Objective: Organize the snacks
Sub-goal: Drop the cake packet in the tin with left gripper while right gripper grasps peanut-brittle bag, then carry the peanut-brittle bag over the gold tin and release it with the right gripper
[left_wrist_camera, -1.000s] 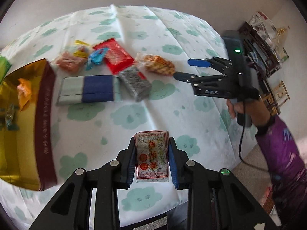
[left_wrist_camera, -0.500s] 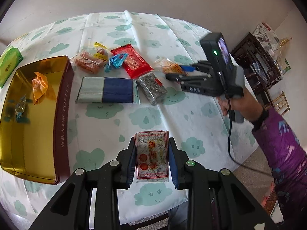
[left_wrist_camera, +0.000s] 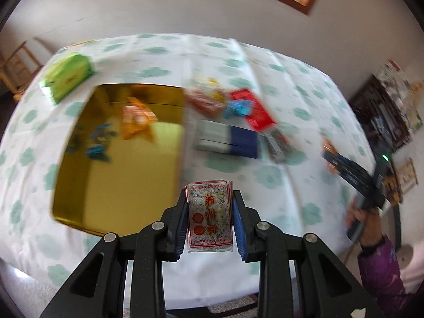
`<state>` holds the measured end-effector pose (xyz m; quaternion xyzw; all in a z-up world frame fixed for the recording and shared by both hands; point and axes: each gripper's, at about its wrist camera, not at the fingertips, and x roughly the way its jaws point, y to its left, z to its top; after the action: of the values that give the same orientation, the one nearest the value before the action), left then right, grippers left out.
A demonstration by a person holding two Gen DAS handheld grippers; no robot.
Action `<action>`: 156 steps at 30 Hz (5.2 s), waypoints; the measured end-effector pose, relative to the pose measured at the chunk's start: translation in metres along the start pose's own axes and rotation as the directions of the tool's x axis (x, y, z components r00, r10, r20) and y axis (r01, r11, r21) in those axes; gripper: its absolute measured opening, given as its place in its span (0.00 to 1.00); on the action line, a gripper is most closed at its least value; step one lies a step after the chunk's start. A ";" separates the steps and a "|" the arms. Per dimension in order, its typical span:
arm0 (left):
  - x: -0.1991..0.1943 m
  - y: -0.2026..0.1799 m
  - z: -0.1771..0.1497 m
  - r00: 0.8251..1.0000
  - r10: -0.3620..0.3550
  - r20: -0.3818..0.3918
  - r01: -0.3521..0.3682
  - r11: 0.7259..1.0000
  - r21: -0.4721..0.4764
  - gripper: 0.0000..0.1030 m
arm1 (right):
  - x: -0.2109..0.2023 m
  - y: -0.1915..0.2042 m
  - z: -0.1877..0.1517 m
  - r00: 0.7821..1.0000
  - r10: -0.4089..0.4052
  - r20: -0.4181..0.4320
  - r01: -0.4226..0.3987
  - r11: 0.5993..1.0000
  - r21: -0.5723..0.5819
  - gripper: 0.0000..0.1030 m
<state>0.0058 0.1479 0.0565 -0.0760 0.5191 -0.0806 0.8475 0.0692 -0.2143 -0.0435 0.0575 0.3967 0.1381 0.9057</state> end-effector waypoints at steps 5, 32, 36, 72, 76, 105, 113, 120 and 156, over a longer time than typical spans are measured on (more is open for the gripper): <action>0.009 0.044 0.002 0.996 0.087 0.007 -0.087 0.995 -0.039 0.26 | -0.001 -0.009 -0.010 0.999 -0.050 0.018 0.049 0.997 0.058 0.39; 0.069 0.110 0.009 0.968 0.251 0.007 -0.251 0.968 0.017 0.27 | 0.007 -0.010 -0.010 0.995 -0.097 -0.016 0.098 0.993 0.069 0.39; 0.069 0.109 0.010 0.961 0.276 0.033 -0.277 0.960 0.033 0.29 | 0.008 -0.010 -0.010 0.995 -0.099 -0.020 0.100 0.993 0.067 0.39; 0.002 0.073 -0.022 0.917 0.349 0.192 -0.348 0.937 -0.042 0.61 | -0.033 0.000 -0.018 0.999 -0.049 0.022 0.045 0.986 0.159 0.39; 0.000 0.072 -0.026 0.917 0.348 0.195 -0.348 0.937 -0.034 0.61 | -0.044 0.009 -0.014 0.998 -0.041 0.039 0.035 0.987 0.154 0.39; -0.014 0.093 -0.050 0.927 0.322 0.194 -0.315 0.947 -0.070 0.67 | -0.046 0.188 0.050 0.978 0.196 0.070 -0.189 0.977 -0.104 0.39; -0.021 0.094 -0.054 0.929 0.308 0.204 -0.301 0.951 -0.069 0.69 | -0.009 0.256 0.064 0.964 0.265 0.013 -0.258 0.949 -0.182 0.39; -0.026 0.101 -0.054 0.928 0.304 0.214 -0.290 0.952 -0.093 0.73 | 0.033 0.301 0.071 0.957 0.286 -0.056 -0.291 0.930 -0.224 0.39; -0.011 0.134 -0.061 0.919 0.350 0.181 -0.333 0.936 -0.115 0.77 | 0.162 0.371 0.092 0.945 0.183 -0.271 -0.231 0.960 -0.157 0.39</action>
<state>-0.0457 0.2783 0.0099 -0.0267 0.4401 0.0979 0.8922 0.1657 0.1884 -0.0150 -0.0044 0.4864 0.2757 0.8291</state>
